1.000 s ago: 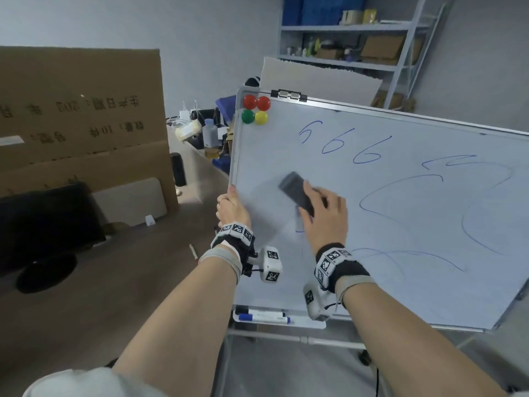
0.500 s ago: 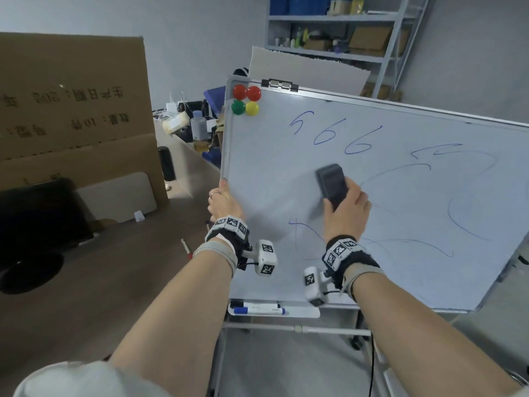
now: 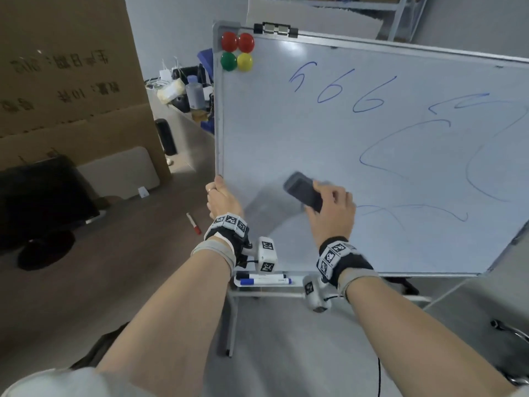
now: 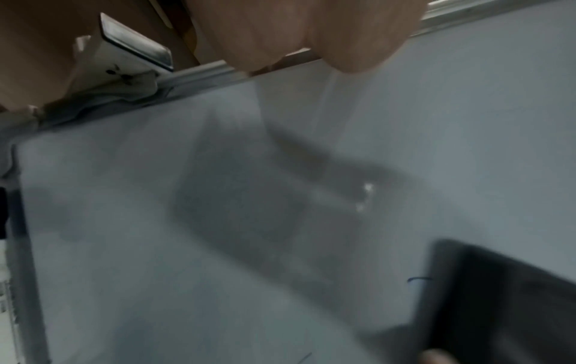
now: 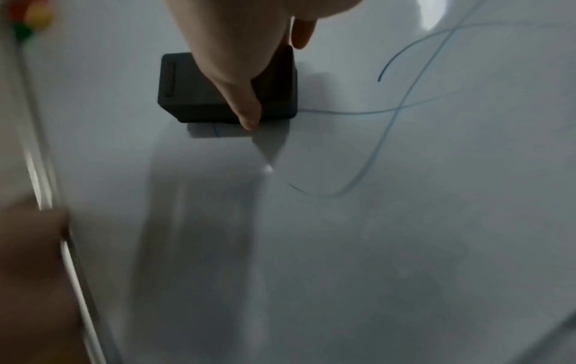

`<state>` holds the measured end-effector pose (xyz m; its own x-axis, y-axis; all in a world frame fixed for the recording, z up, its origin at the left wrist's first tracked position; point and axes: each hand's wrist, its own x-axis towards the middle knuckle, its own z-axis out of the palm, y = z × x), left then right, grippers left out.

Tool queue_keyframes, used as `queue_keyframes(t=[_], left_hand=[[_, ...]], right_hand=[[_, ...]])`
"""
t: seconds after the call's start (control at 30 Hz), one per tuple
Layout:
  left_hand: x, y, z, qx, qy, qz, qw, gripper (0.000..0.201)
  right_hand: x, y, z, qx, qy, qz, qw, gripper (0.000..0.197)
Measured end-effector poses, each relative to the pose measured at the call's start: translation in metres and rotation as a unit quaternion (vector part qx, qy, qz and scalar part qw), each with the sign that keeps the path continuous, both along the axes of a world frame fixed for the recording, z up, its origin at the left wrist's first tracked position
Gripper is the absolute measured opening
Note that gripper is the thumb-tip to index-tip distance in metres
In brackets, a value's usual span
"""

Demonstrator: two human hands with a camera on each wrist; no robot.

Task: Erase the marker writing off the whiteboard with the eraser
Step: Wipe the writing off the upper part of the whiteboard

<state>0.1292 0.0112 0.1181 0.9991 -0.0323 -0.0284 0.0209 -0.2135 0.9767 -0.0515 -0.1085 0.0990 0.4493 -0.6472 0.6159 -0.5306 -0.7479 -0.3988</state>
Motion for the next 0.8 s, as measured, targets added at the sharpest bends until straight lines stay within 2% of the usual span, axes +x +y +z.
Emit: queue_keyframes(t=[0.07, 0.1, 0.23, 0.3, 0.33, 0.4, 0.47, 0.53, 0.6, 0.7, 0.73, 0.8], left_hand=[[-0.002, 0.002, -0.002, -0.003, -0.007, 0.009, 1.0, 0.047], [-0.003, 0.001, -0.004, -0.001, -0.009, 0.011, 1.0, 0.046], [-0.002, 0.002, -0.004, -0.001, -0.014, 0.003, 1.0, 0.046], [-0.001, 0.005, -0.005, 0.016, -0.011, -0.003, 1.0, 0.046], [0.0, 0.007, -0.006, 0.022, -0.014, -0.003, 1.0, 0.046], [0.001, 0.009, -0.008, 0.027, -0.021, 0.0, 0.999, 0.046], [0.001, 0.007, -0.009, 0.017, -0.02, 0.002, 1.0, 0.045], [-0.002, 0.003, -0.011, 0.008, -0.019, 0.004, 1.0, 0.044], [-0.007, 0.0, -0.015, 0.013, -0.013, 0.021, 1.0, 0.047], [-0.016, 0.001, -0.031, 0.057, 0.009, 0.073, 0.996, 0.056], [-0.019, 0.002, -0.038, 0.067, 0.015, 0.086, 0.994, 0.058], [-0.021, 0.002, -0.051, 0.066, 0.017, 0.101, 0.993, 0.059]], right_hand=[[0.007, -0.004, 0.018, 0.022, -0.048, -0.017, 0.998, 0.06], [0.008, -0.001, 0.019, 0.018, -0.032, -0.014, 0.999, 0.061], [0.008, 0.029, -0.027, -0.028, 0.13, 0.082, 0.988, 0.063], [0.0, 0.033, -0.041, -0.019, 0.158, 0.091, 0.983, 0.062], [-0.003, 0.03, -0.038, -0.008, 0.138, 0.07, 0.988, 0.063], [-0.008, 0.015, -0.021, 0.025, 0.045, -0.003, 0.999, 0.06], [-0.011, -0.003, -0.002, 0.063, -0.041, -0.069, 0.995, 0.056], [-0.013, -0.005, -0.003, 0.088, -0.054, -0.075, 0.992, 0.054], [-0.016, 0.008, -0.026, 0.1, 0.018, -0.038, 0.994, 0.053], [-0.022, 0.026, -0.062, 0.108, 0.17, 0.008, 0.98, 0.051], [-0.024, 0.024, -0.064, 0.108, 0.171, 0.001, 0.979, 0.05], [-0.027, 0.011, -0.057, 0.106, 0.103, -0.038, 0.988, 0.05]])
